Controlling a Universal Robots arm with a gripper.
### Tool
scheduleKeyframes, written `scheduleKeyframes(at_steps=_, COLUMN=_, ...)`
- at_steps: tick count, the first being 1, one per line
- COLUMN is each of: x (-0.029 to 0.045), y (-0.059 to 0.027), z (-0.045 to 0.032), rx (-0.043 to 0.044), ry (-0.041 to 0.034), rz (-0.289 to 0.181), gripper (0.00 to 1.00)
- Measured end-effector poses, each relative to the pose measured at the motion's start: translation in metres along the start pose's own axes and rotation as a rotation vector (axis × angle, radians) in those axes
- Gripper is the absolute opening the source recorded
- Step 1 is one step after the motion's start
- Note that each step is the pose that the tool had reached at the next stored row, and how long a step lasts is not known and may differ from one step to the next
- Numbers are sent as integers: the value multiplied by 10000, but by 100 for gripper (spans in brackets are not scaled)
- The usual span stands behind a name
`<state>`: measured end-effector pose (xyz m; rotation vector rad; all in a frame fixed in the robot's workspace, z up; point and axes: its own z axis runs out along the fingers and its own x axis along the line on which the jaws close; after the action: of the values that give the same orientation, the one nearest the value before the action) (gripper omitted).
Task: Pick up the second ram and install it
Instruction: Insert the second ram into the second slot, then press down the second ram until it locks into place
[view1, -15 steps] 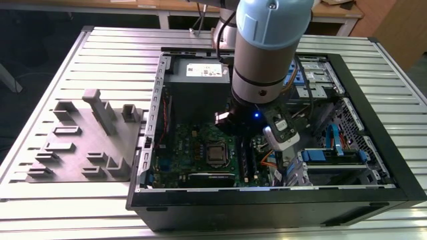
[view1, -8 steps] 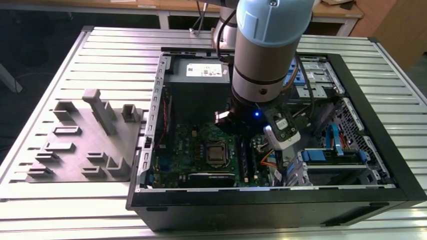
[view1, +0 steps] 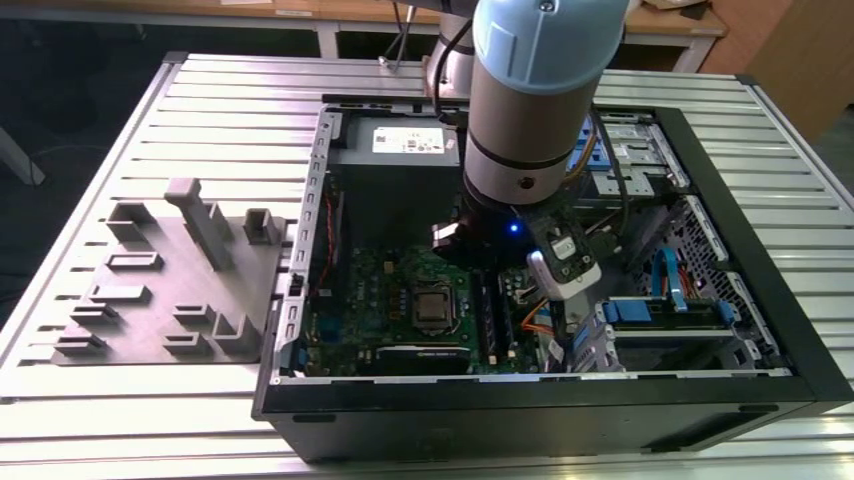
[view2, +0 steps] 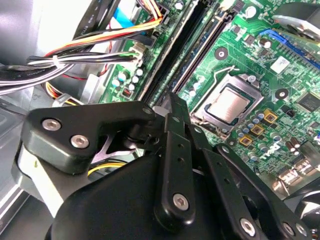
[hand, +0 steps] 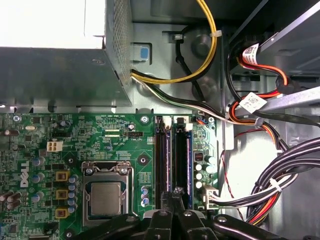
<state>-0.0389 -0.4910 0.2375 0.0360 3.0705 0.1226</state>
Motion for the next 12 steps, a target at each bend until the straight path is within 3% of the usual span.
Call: scheduleKeyframes(at_steps=12, x=1, y=11, z=2, rx=0, ry=-5, rz=1, gripper=7)
